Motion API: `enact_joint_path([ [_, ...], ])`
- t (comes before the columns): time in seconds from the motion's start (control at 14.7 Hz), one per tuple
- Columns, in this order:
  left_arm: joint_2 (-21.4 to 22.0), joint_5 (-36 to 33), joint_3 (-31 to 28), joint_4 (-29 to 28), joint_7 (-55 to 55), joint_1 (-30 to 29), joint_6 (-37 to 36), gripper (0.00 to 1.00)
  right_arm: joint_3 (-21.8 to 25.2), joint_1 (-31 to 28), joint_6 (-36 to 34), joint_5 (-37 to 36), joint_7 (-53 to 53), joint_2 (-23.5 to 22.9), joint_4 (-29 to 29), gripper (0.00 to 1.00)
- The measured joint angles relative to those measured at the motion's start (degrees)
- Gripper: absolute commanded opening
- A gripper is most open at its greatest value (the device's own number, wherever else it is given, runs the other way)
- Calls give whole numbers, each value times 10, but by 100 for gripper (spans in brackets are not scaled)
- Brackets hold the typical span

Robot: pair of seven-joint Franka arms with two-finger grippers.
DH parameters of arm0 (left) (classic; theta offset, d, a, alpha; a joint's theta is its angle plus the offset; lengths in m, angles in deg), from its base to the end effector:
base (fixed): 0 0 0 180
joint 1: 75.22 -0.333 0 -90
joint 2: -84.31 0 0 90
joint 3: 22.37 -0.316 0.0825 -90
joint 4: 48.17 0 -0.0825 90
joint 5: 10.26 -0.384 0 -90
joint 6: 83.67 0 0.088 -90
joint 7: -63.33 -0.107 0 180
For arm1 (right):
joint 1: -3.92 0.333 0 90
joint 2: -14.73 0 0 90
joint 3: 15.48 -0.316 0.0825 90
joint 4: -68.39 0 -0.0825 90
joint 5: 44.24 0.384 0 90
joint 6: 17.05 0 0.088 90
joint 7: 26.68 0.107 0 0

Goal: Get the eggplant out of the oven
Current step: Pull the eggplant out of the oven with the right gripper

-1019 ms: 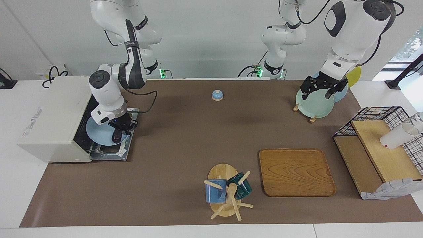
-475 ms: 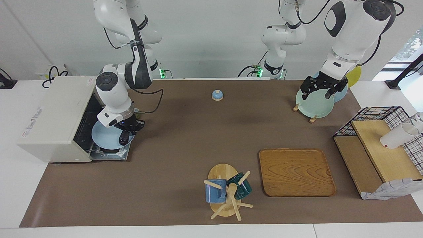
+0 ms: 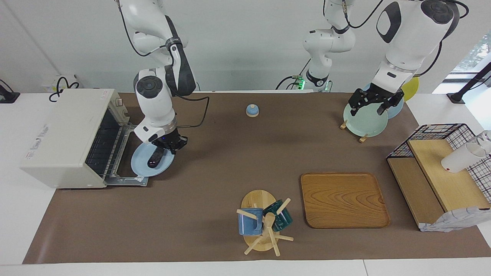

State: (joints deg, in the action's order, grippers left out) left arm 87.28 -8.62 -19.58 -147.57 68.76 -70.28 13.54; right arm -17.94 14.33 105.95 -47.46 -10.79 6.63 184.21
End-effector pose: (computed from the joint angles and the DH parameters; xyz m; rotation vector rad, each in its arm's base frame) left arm 0.5409 -0.0768 0.5860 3.1137 -0.0571 0.0164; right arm 0.5633 0.1258 0.3801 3.0979 -0.0342 -0.0081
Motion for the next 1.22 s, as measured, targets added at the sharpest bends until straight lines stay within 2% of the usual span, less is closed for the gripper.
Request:
enact_joint_path([
  [0.27,0,0,-1,0,0,0,4,100,-1,43,-1,0,53,-4,-5,0],
  [0.81,0,0,-3,0,0,-1,7,100,-1,53,-38,0,89,-5,-5,0],
  [1.22,0,0,-3,0,0,-1,7,100,-2,116,-78,0,174,-22,-23,0],
])
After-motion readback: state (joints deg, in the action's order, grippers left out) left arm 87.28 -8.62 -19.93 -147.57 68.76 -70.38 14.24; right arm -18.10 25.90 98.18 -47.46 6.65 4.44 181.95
